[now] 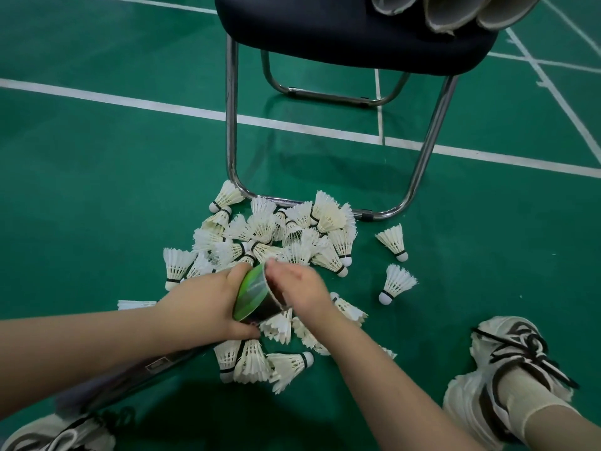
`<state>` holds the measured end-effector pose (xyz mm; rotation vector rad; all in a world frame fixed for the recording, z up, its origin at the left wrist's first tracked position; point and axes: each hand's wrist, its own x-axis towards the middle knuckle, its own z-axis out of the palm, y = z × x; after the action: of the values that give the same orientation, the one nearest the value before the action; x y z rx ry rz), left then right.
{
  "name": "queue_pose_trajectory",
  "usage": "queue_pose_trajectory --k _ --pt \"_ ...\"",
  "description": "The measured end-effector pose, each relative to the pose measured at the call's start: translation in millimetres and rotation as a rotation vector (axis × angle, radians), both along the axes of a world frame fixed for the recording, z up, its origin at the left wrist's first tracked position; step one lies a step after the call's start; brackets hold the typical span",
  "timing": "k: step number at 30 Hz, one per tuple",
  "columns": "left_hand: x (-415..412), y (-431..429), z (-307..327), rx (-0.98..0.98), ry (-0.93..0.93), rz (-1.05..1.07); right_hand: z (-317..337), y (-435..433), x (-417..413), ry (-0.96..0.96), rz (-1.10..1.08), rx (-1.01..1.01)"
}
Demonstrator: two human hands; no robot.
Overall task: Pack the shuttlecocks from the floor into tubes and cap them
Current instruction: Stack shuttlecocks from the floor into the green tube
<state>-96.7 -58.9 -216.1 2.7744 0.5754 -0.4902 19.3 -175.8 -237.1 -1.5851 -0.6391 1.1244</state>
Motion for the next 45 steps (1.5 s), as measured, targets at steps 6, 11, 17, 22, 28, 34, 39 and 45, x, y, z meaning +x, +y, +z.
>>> queue_pose_trajectory --k 6,11,17,22,28,34,39,45 --pt "1 -4 6 0.021 0.035 -0.026 -22 -16 33 -0.198 -0.395 -0.130" --pt "5 -6 7 0.021 0.020 -0.033 -63 -26 63 -0.477 -0.190 -0.413" --pt "24 0 9 0.047 -0.029 0.012 -100 -27 91 -0.975 0.150 -0.644" --pt "25 9 3 0.039 0.013 0.025 -100 -8 105 -1.286 0.304 -0.670" --pt "20 20 -8 0.023 0.058 0.020 -96 26 113 -1.482 0.474 -0.703" --pt "19 24 -8 0.037 0.074 0.033 -99 19 118 -1.505 0.460 -0.767" --pt "18 23 -6 0.031 0.063 0.040 -100 11 124 -1.250 0.411 -0.814" --pt "20 21 -1 0.040 0.051 0.048 -78 -13 104 -0.533 -0.214 -0.378"
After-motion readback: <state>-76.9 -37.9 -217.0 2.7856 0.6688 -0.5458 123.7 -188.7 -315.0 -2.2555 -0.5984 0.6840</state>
